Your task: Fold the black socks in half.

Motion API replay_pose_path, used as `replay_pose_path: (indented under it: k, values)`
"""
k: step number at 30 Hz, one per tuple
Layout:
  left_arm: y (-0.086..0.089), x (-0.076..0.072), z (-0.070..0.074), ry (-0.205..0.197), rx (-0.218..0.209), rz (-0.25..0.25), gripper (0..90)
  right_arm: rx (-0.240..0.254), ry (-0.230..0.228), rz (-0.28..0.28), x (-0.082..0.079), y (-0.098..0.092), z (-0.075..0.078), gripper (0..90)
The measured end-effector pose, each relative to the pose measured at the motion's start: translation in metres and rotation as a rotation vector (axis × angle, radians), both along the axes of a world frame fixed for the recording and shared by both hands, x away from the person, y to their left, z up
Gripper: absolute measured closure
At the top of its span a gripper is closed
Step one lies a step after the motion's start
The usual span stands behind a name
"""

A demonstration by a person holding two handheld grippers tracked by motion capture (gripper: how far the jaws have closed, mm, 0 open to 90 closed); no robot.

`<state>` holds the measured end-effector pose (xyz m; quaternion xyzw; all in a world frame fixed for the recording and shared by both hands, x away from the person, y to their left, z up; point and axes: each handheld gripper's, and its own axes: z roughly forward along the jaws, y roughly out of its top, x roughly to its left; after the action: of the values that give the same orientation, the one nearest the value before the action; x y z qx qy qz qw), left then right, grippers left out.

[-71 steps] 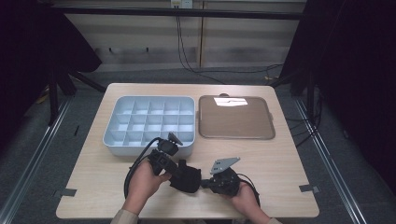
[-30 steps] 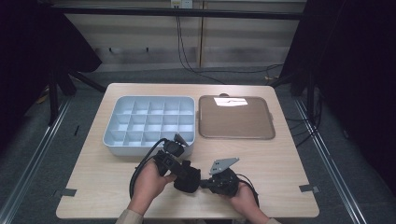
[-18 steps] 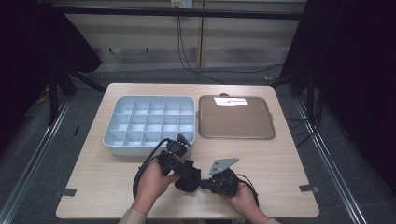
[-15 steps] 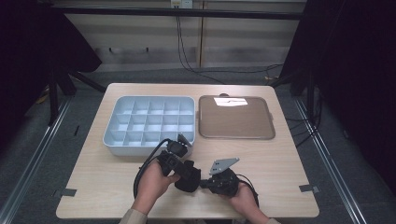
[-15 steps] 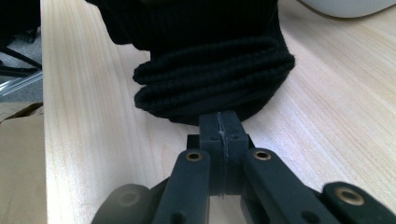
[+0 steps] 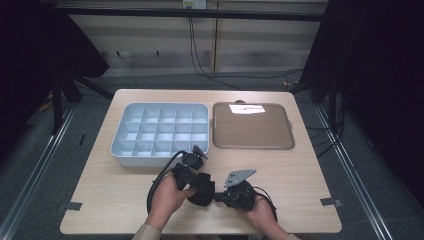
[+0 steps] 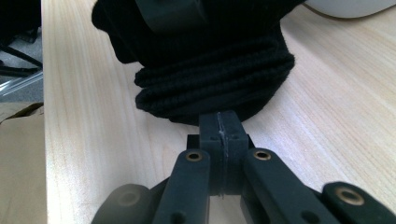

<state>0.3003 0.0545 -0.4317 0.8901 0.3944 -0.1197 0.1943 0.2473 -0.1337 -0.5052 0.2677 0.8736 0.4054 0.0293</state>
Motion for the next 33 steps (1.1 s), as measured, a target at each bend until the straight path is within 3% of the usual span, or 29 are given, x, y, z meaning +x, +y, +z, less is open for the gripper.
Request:
replay_pose_path:
  k: [8, 18, 33]
  values:
    - [-0.001, 0.000, -0.002, 0.008, 0.004, -0.004, 82.3, -0.001, 0.002, -0.001, -0.001, 0.000, 0.000, 89.9]
    - [-0.005, 0.000, -0.015, 0.015, 0.018, 0.008, 81.9, -0.003, 0.006, -0.005, 0.000, -0.001, 0.000, 88.6]
    - [-0.003, -0.001, -0.022, -0.002, 0.038, 0.041, 82.1, 0.003, -0.008, -0.083, 0.005, -0.013, 0.004, 73.6]
